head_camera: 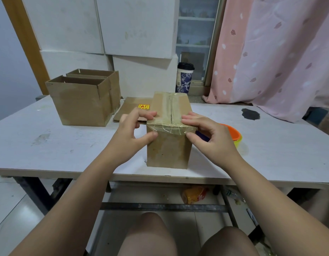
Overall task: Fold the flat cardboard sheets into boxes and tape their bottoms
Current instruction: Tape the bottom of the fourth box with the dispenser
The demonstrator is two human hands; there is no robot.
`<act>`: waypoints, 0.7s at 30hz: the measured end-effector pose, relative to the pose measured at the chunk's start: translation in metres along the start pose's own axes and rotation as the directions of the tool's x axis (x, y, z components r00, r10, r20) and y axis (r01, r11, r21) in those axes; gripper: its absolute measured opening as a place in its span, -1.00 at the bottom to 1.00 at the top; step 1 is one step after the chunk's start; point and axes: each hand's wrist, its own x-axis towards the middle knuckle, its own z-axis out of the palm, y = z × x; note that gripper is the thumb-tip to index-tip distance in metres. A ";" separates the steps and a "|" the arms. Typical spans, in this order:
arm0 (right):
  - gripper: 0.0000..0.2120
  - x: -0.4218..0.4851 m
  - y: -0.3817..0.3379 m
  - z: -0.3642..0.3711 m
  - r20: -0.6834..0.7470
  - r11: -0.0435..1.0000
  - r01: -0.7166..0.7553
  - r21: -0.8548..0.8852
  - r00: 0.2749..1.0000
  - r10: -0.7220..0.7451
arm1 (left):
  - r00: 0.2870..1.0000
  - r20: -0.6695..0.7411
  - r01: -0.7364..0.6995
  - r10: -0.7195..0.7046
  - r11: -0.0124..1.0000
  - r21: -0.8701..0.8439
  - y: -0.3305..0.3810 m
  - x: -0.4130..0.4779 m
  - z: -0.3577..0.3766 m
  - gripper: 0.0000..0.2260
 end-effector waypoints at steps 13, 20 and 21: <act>-0.82 0.010 -0.006 0.004 -0.099 0.997 -0.068 0.031 0.992 0.071 | 1.000 0.013 0.018 -0.019 0.999 0.047 0.009 0.012 -0.001 -0.82; -0.84 0.008 -0.004 0.005 -0.110 0.990 0.023 -0.140 0.993 -0.039 | 0.987 -0.062 -0.128 0.149 0.956 0.263 0.006 0.009 0.000 -0.73; -0.86 0.008 -0.003 0.007 -0.120 0.984 0.040 -0.175 0.991 -0.062 | 0.978 -0.086 -0.158 0.191 0.942 0.297 0.007 0.009 0.002 -0.76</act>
